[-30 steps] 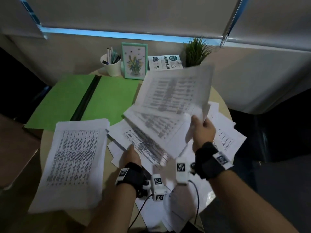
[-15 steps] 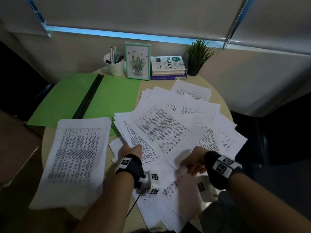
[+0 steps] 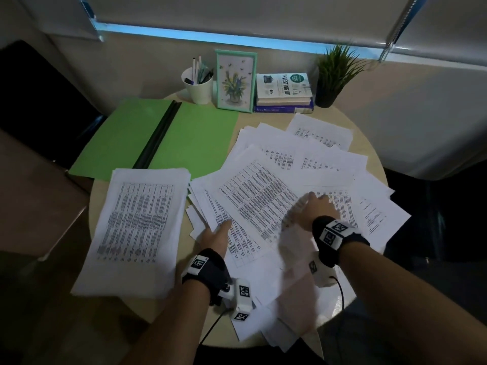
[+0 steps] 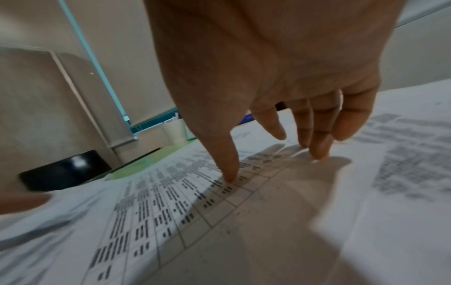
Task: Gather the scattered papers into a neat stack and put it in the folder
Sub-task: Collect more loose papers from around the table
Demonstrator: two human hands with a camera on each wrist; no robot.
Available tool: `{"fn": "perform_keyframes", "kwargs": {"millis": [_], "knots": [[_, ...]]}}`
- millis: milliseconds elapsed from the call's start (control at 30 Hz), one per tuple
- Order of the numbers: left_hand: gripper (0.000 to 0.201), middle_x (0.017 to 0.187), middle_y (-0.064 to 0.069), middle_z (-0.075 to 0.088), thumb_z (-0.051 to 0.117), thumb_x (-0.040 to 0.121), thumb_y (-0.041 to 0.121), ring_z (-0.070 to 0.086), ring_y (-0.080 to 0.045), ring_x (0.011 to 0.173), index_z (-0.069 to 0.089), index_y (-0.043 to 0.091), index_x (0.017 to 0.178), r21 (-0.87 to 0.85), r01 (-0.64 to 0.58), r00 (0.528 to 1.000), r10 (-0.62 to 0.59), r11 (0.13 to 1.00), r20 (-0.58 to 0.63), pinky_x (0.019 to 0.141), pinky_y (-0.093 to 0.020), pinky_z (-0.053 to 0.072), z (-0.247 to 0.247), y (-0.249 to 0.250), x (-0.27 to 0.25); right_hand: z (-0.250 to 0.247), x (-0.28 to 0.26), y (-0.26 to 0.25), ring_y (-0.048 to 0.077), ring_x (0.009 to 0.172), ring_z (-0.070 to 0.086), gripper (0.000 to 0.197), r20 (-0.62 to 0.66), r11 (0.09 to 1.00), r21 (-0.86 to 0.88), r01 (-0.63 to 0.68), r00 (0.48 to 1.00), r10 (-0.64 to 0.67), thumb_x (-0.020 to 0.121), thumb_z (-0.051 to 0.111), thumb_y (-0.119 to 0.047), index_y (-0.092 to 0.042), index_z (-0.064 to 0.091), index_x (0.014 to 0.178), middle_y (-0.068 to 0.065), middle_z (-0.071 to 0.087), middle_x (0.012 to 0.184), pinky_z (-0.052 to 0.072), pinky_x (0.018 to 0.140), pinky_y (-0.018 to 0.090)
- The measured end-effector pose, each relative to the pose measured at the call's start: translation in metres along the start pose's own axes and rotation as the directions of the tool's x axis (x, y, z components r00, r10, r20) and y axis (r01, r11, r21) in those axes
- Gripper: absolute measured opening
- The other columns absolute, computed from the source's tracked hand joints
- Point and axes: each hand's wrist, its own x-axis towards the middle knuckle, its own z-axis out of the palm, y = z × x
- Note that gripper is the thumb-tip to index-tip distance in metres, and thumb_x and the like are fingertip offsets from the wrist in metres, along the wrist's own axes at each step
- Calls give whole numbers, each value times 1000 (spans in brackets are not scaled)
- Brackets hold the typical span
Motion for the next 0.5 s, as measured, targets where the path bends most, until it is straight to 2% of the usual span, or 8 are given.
{"fn": "perform_keyframes", "kwargs": {"millis": [67, 133, 267, 333, 400, 467, 500], "knots": [[108, 152, -8, 37, 63, 64, 77, 41, -33, 135, 33, 15, 148, -25, 4, 1000, -4, 1000, 0, 108, -48, 37, 4, 1, -5, 15, -12, -11, 36, 126, 43, 67, -2, 994, -108, -12, 1000, 12, 88, 54, -54, -12, 39, 138, 16, 38, 140, 39, 104, 49], [106, 155, -8, 30, 68, 70, 69, 35, -33, 139, 27, 13, 150, -31, -5, 1000, 5, 1000, -4, 108, -46, 35, 10, 4, -7, 33, -25, -20, 34, 126, 41, 66, -4, 986, -165, -3, 1000, 2, 86, 53, -57, -13, 45, 135, 15, 40, 137, 37, 103, 49], [86, 152, -11, 37, 68, 81, 52, 39, -33, 137, 32, 9, 147, 112, -68, 996, 74, 991, -47, 109, -47, 37, 14, 12, -11, 48, -47, -27, 33, 126, 40, 55, -39, 978, -178, 108, 992, -117, 92, 43, -53, -16, 51, 132, 13, 44, 135, 36, 103, 47], [77, 149, -11, 41, 66, 86, 46, 41, -32, 135, 36, 7, 145, 136, -115, 992, 121, 984, -37, 108, -44, 38, 11, 18, -14, 40, -44, -25, 31, 125, 43, 55, -121, 987, -59, 151, 980, -157, 94, 40, -53, -16, 49, 132, 13, 46, 135, 39, 103, 46], [66, 148, -9, 43, 63, 91, 36, 41, -31, 135, 38, 6, 144, 118, -193, 981, 196, 974, -12, 105, -37, 38, 4, 26, -17, 24, -35, -24, 29, 127, 44, 61, -233, 964, 158, 216, 956, -176, 91, 49, -54, -15, 41, 138, 13, 43, 142, 41, 105, 48], [51, 135, -5, 53, 62, 93, 25, 49, -28, 127, 47, 5, 137, 69, -283, 959, 283, 956, 10, 92, -28, 38, -6, 40, -24, -1, -27, -25, 28, 136, 38, 87, -237, 881, 392, 264, 955, -181, 82, 67, -56, -13, 29, 148, 11, 34, 152, 36, 111, 49], [44, 128, -3, 57, 64, 92, 22, 53, -24, 121, 52, 5, 131, 34, -327, 945, 327, 944, 12, 89, -27, 38, -13, 47, -25, -14, -23, -26, 28, 139, 36, 100, -207, 808, 523, 274, 959, -191, 76, 73, -57, -13, 23, 151, 10, 31, 155, 33, 113, 49]]}}
